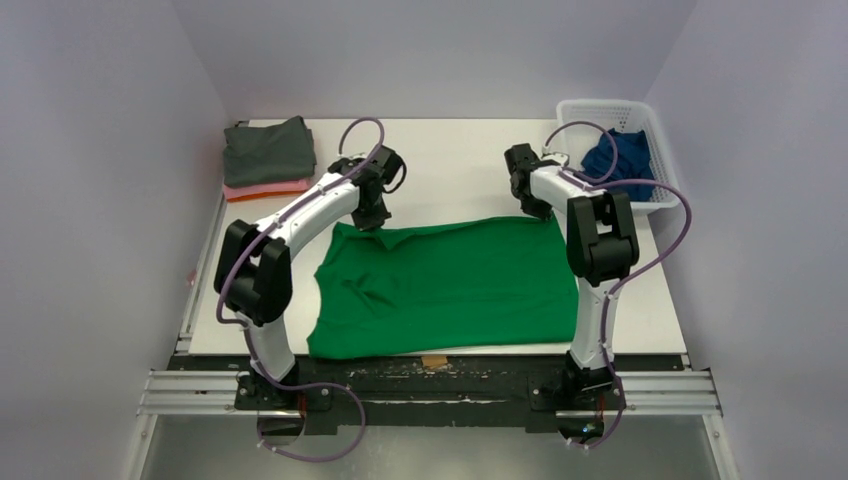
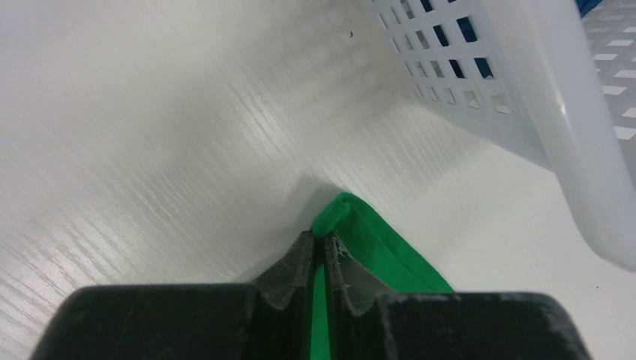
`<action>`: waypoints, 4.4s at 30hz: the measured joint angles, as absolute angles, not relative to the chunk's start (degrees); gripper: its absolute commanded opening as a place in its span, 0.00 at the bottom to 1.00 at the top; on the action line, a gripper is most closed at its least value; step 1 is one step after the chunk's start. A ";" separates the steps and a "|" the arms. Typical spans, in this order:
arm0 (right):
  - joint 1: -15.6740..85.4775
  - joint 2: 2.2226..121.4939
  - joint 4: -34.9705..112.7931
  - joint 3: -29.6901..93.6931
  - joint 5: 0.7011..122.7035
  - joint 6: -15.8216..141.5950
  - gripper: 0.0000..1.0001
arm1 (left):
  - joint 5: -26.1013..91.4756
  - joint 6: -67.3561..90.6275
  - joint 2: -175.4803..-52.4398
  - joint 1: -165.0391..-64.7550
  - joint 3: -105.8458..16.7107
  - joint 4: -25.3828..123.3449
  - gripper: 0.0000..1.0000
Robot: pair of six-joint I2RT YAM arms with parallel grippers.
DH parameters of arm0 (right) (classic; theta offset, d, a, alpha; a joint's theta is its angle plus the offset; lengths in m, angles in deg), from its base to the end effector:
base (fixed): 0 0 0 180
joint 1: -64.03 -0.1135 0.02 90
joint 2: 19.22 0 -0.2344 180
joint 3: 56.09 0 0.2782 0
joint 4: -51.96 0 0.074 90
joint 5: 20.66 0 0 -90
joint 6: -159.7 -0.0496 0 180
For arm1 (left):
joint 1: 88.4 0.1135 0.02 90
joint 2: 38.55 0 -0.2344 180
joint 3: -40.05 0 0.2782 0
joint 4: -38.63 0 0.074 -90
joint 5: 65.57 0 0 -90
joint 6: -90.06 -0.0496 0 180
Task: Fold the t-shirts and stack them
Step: Grab the side of the flattened tshirt furthest away from the robot with both arms, then fold the other side of the tshirt into a rectangle, then rotate the tshirt 90 degrees
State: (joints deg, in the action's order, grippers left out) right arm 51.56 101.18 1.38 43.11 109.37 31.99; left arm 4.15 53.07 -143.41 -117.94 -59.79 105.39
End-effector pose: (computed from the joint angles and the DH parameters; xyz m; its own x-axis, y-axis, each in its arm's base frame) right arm 0.4297 0.0623 0.1087 -0.7148 0.3216 -0.6210 0.5918 0.7513 -0.2921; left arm 0.3521 -0.1798 0.2012 -0.7913 -0.4127 -0.4511 -0.4385 0.8972 -0.0516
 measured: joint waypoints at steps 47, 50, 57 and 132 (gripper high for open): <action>49.88 61.44 14.03 8.90 103.91 38.65 0.37 | -2.01 72.46 -119.44 -142.44 -33.98 114.04 0.46; 49.83 59.95 10.38 7.46 105.61 35.77 0.58 | -0.57 72.13 -118.45 -146.46 -31.49 113.41 0.64; 49.83 45.83 2.84 5.51 111.14 28.82 0.98 | 5.49 68.17 -103.70 -153.37 -23.93 108.89 0.96; 8.65 68.70 24.87 8.07 67.45 32.36 0.99 | 54.25 60.04 -198.86 -103.05 -114.92 52.87 1.00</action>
State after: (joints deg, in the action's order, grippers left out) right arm 8.65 68.70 24.87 8.07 67.45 32.36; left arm 54.25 60.04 -198.86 -103.05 -114.92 52.87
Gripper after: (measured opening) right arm 0.984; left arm 0.998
